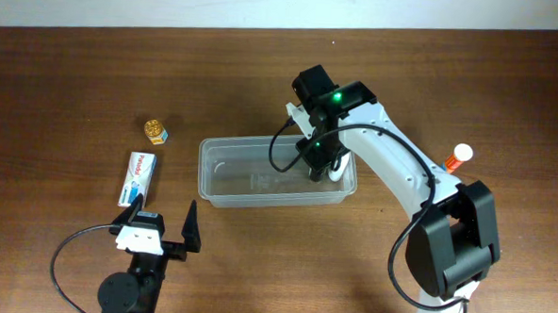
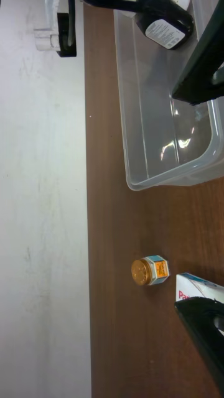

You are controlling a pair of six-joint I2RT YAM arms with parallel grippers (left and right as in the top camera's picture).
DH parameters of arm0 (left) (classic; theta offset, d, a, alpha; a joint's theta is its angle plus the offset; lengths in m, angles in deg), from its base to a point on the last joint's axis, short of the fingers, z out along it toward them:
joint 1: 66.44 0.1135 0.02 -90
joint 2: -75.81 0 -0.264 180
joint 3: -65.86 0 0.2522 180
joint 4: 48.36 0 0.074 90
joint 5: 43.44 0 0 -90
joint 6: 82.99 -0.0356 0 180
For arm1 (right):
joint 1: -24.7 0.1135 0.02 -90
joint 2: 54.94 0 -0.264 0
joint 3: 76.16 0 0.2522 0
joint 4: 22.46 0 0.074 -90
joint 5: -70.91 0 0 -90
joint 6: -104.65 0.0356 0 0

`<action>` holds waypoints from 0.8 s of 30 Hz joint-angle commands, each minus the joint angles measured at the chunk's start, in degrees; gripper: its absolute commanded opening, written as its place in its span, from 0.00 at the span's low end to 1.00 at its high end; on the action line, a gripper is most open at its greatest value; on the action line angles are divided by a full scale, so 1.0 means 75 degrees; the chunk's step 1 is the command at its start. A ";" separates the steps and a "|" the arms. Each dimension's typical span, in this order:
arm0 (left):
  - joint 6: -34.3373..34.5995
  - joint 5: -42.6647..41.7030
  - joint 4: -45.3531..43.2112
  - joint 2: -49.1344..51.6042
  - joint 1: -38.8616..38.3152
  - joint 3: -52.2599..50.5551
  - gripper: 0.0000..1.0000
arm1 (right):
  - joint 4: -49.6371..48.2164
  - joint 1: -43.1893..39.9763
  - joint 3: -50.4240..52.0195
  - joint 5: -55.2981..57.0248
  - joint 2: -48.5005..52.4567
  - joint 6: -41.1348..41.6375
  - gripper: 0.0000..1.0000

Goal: Pack container
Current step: 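Carry the dark bottle into the container beside the pump bottle, then release the dark bottle and raise the right gripper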

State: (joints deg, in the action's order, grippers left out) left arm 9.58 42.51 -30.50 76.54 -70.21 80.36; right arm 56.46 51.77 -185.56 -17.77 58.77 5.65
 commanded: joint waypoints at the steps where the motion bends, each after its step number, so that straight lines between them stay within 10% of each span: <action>1: -0.0119 0.0052 0.0035 -0.0015 0.0032 -0.0032 0.99 | 0.0143 -0.0012 -0.0498 0.0119 0.0029 0.0032 0.32; 14: -0.0119 0.0052 0.0035 -0.0015 0.0032 -0.0032 0.99 | 0.1341 -0.0015 -0.2445 0.0119 0.0029 -0.0079 0.33; 24: -0.0119 0.0052 0.0035 -0.0015 0.0032 -0.0032 0.99 | 0.4001 -0.0335 -0.6114 0.1740 0.0023 0.1542 0.56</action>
State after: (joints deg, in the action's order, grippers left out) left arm 9.58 42.51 -30.50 76.56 -70.21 80.36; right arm 83.15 51.51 -223.94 -11.30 59.18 10.72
